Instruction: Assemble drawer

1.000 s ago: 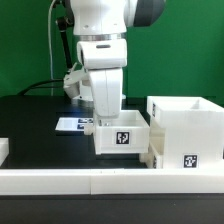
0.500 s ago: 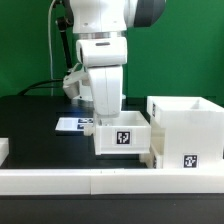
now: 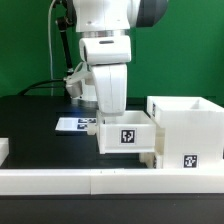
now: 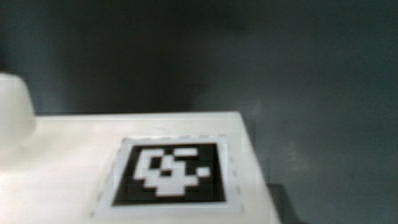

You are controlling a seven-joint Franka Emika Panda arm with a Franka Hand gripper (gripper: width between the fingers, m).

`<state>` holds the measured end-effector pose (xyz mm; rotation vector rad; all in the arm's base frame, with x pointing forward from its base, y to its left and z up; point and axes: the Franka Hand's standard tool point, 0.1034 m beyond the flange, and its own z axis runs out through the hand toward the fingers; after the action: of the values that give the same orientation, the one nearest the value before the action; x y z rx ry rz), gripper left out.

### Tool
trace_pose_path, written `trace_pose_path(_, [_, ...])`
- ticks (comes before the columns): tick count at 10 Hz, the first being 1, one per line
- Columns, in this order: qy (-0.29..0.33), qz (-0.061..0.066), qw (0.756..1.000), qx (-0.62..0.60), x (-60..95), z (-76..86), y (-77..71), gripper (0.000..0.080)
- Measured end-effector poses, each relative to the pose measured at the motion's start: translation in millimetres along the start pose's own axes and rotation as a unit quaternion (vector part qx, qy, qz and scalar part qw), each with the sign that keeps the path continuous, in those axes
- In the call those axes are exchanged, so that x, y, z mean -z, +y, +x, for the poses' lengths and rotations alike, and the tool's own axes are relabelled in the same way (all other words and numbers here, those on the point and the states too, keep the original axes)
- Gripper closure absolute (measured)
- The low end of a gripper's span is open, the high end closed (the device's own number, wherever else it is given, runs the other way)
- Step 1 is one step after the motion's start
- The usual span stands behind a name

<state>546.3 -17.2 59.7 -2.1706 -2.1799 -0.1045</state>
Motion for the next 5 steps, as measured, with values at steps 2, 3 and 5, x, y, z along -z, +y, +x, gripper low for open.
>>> trace_pose_path(2, [0.001, 0.0, 1.0, 0.001, -1.4, 4.1, 0.1, 0.0757])
trace_pose_path(3, [0.001, -0.002, 1.0, 0.001, -2.3, 3.5, -0.6, 0.0757])
trace_pose_path(5, [0.001, -0.002, 1.0, 0.0, -2.7, 3.3, -0.9, 0.0757])
